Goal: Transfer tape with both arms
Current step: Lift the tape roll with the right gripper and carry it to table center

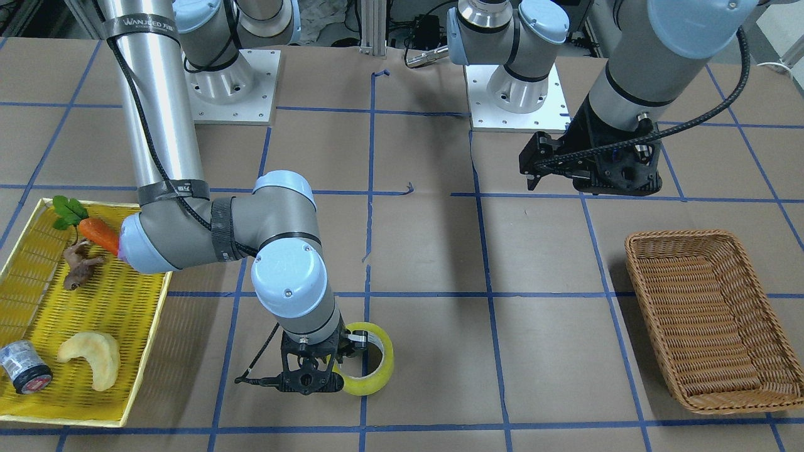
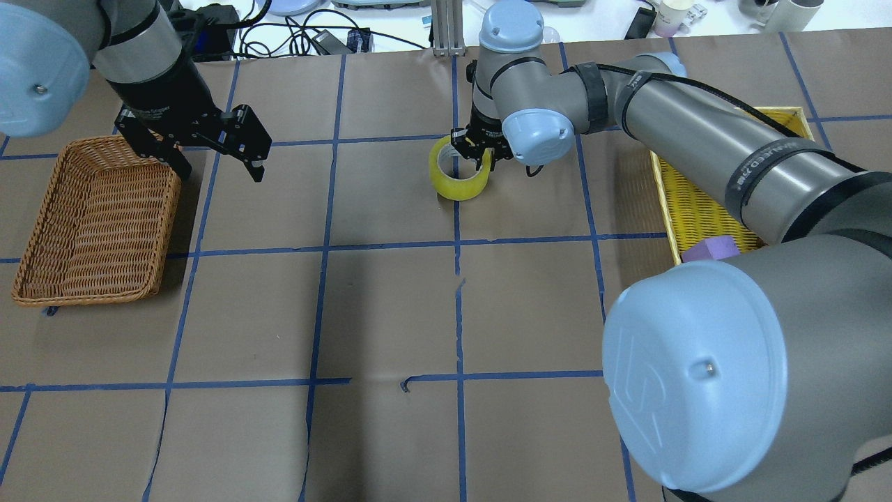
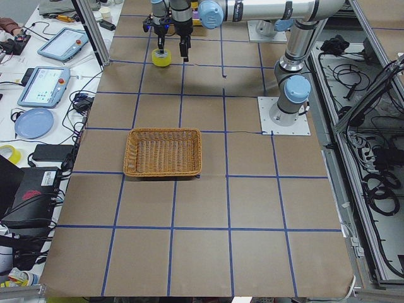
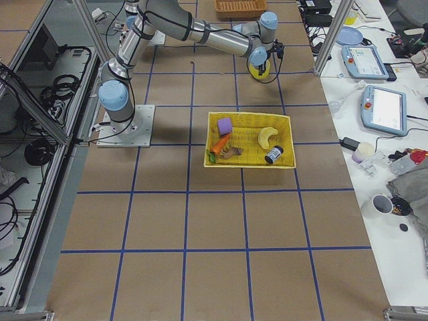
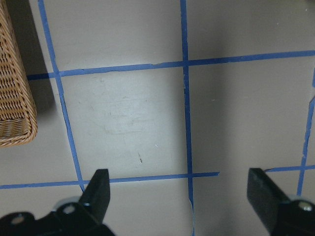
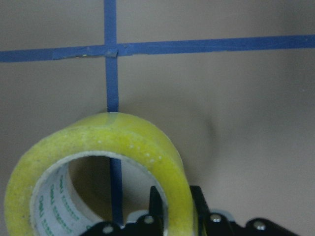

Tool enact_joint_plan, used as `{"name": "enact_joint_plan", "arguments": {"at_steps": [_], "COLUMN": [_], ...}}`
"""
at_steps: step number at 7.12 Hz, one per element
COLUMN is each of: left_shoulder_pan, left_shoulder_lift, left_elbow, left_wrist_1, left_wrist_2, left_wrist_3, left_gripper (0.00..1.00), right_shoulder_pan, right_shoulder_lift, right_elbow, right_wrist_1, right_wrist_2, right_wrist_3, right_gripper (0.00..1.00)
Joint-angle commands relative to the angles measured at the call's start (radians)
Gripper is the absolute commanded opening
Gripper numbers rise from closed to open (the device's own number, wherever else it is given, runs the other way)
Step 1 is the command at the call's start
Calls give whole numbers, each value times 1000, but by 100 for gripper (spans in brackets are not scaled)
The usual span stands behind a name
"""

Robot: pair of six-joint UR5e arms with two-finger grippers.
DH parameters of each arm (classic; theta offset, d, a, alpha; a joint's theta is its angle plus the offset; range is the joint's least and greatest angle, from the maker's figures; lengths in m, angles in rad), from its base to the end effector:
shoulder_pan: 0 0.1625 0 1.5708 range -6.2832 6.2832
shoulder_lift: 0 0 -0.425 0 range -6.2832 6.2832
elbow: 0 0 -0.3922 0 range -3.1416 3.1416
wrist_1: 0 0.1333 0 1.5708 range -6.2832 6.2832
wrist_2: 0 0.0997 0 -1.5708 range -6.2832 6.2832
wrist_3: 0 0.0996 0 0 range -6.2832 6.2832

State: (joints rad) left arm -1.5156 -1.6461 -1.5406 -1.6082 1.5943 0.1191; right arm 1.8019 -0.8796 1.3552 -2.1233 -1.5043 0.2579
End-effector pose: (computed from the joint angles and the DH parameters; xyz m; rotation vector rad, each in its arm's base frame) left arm -0.1024 -0.5214 0.4612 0.1013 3.1210 0.1316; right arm 0.3026 -0.6753 0.2190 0.0371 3.0570 -0.0895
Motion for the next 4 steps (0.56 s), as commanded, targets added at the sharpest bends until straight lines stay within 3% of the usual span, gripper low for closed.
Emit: {"name": "enact_joint_plan", "arguments": {"at_steps": [1,3,4], "left_shoulder_pan": [2,0,2], "left_shoulder_lift": [5,6,8], "left_elbow": [-13,-13,-12], "left_wrist_1": [4,4,4], "left_wrist_2": [1,0,-11], "left_wrist_3": [1,1,1], "left_gripper": [100,100,100], "right_shoulder_pan": [1,1,-1], "right_shoulder_lift": [7,-16,-78], "right_elbow": [-4,-7,-5], "right_wrist_1": [3,14,93], "right_wrist_2": [-1,-2,-16], "right_wrist_3": [7,3,-9], "right_gripper": [100,100,100]}}
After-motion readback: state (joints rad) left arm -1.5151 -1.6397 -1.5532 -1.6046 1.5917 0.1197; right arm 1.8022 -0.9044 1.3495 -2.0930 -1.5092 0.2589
